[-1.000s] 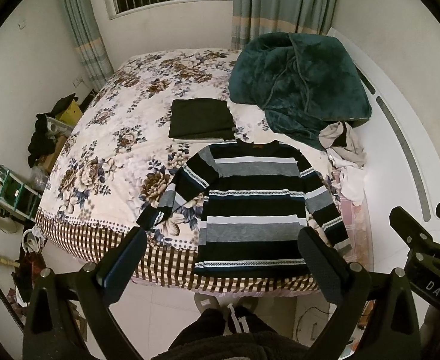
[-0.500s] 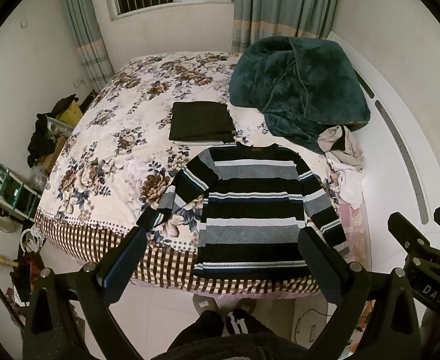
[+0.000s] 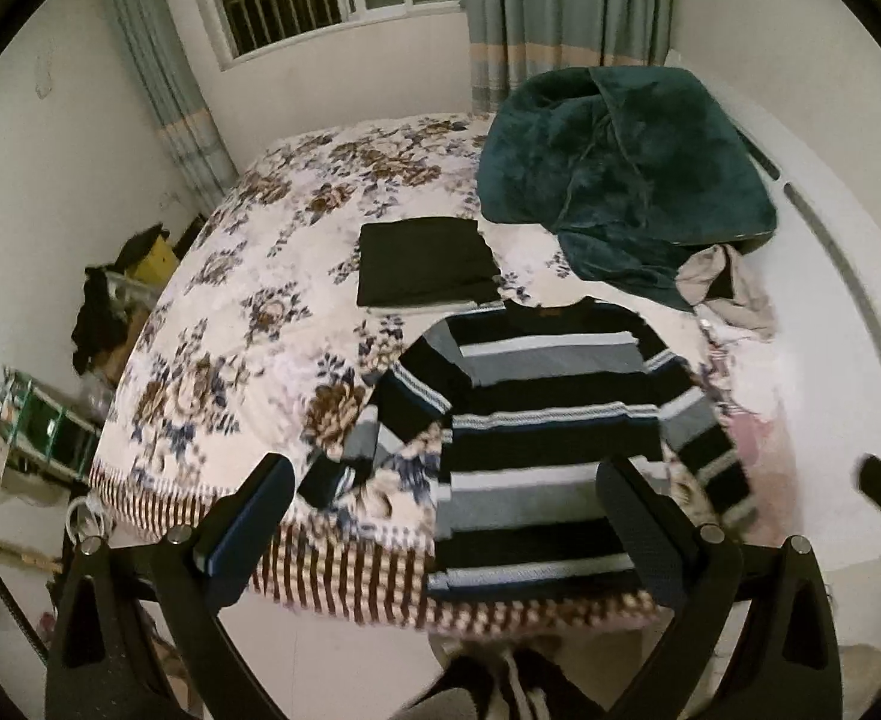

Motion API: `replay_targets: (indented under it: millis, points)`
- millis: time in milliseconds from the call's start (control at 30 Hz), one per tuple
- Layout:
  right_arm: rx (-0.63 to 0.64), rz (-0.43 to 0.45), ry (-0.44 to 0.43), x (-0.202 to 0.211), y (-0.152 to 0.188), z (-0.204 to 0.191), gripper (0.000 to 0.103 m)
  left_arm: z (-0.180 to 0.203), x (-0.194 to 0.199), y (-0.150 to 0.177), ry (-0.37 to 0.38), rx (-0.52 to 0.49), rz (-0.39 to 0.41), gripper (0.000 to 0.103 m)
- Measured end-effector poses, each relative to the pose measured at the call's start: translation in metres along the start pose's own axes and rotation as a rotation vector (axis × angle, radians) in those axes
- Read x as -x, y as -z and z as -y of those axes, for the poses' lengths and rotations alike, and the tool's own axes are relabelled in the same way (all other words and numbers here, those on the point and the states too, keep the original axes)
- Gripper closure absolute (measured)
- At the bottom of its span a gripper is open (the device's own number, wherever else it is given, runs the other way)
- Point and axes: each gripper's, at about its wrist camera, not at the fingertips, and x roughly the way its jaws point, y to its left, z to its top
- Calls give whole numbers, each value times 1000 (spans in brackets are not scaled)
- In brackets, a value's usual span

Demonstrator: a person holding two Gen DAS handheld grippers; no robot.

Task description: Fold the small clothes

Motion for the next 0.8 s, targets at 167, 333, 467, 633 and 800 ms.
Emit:
replay_targets:
  millis: [167, 333, 467, 633, 800]
  points:
    - [-250, -104, 136, -113, 26, 95, 0, 13, -106, 10, -17, -39, -82, 0]
    - [-504, -242, 239, -257, 79, 200, 0, 48, -226, 32, -98, -75, -227, 0]
    - [-667, -356, 314, -378, 124, 271, 0, 74, -312, 51, -161, -80, -333, 0]
    - [-942, -431, 238, -502, 172, 321, 0, 92, -406, 74, -144, -1, -468, 0]
    - [-1311, -367, 85, -563, 216, 343, 0, 104, -462, 83, -192, -7, -478, 0]
